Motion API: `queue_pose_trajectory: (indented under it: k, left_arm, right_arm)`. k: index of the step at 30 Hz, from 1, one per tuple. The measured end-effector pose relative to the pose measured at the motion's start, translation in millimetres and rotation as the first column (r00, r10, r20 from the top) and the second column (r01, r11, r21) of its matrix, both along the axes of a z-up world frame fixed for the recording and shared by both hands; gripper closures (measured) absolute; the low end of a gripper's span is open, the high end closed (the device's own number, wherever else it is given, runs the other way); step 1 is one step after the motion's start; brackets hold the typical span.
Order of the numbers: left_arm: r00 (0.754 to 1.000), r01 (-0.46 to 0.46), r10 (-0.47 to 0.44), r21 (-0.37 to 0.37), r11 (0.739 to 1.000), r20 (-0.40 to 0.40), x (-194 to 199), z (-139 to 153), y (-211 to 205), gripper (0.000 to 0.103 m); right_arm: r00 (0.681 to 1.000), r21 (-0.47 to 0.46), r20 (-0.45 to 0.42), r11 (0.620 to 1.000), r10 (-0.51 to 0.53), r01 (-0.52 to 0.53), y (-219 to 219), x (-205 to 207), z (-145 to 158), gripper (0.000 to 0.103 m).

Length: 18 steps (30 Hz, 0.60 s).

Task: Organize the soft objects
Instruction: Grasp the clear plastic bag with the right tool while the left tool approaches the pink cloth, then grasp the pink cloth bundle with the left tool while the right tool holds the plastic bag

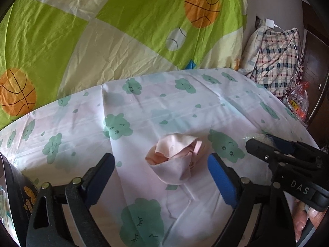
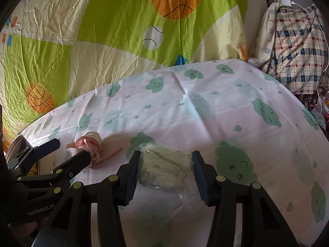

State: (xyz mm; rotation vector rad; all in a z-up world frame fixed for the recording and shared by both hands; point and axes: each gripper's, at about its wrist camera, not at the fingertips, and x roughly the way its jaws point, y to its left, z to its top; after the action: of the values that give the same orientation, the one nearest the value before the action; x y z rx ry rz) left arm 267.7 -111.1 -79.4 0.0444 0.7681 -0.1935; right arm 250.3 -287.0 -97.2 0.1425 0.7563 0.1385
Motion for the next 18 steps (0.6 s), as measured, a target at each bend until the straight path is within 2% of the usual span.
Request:
queue_pose_trajectory:
  k: [4,6,8,10,11,14,18]
  left_arm:
    - [0.999,0.016,-0.016,0.006,1.000,-0.034,8,-5,-7,0.024]
    - [0.998,0.034,-0.033,0.016,0.999,-0.051,11,-8,-12,0.037]
    - [0.996,0.052,-0.051,0.022,0.998,-0.076,14,-12,-15,0.062]
    - [0.994,0.070,-0.070,-0.009,0.998,-0.086,14,-13,-13,0.073]
    - [0.993,0.078,-0.080,-0.030,0.997,-0.084,13,-12,-12,0.077]
    - [0.995,0.074,-0.079,-0.078,0.994,-0.063,10,-8,-4,0.079]
    - [0.998,0.057,-0.060,-0.102,0.993,-0.029,4,-3,2,0.081]
  right_arm:
    - [1.000,0.018,0.009,1.000,-0.008,0.007,-5,0,1,0.051]
    - [1.000,0.020,0.016,1.000,-0.003,0.002,-5,-1,2,0.051]
    - [1.000,0.023,0.023,1.000,0.007,-0.008,-4,-1,3,0.051]
    - [0.999,0.024,0.036,1.000,0.017,-0.018,-3,-3,4,0.051]
    - [0.999,0.024,0.043,0.999,0.023,-0.024,-2,-4,5,0.051]
    - [0.998,0.025,0.064,0.999,0.027,-0.028,-1,-7,8,0.051]
    - [0.994,0.034,0.105,0.999,0.027,-0.031,-1,-13,12,0.051]
